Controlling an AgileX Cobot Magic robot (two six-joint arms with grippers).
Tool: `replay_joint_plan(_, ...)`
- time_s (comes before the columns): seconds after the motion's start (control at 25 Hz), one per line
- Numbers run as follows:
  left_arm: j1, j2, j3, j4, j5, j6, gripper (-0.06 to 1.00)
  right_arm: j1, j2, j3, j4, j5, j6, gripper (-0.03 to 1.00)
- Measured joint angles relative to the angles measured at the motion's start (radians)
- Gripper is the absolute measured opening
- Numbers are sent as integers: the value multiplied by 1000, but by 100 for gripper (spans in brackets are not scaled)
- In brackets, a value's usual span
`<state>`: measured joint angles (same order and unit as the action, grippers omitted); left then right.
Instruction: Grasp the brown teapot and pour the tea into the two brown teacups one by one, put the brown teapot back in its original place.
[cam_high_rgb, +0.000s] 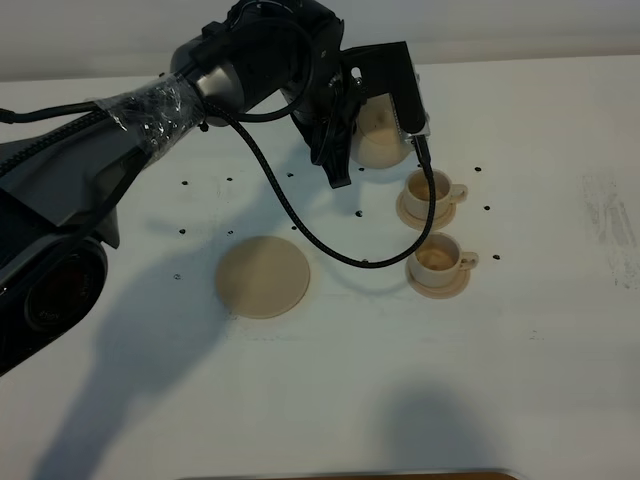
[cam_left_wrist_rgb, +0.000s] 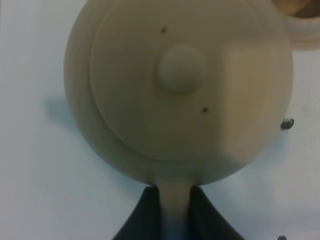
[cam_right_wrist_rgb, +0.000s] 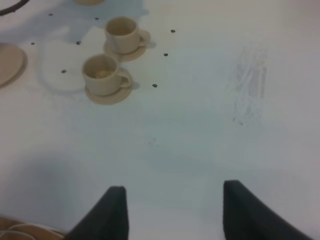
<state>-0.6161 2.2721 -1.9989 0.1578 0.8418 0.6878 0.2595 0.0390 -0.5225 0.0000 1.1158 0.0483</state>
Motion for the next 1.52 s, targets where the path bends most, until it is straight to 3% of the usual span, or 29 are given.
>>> replay_joint_plan(0.32,0,0,0,3,-9,104,8,0,0,0,0,0,0,44)
replay_joint_plan(0.68,0,1,0,10,-11,291,8,0,0,0,0,0,0,44)
replay_joint_plan(1.16,-9,41,0,79,-61,336,8,0,0,0,0,1,0,44)
replay_joint_plan(1.52,-11,41,0,87,-70,455,8,0,0,0,0,1,0,44)
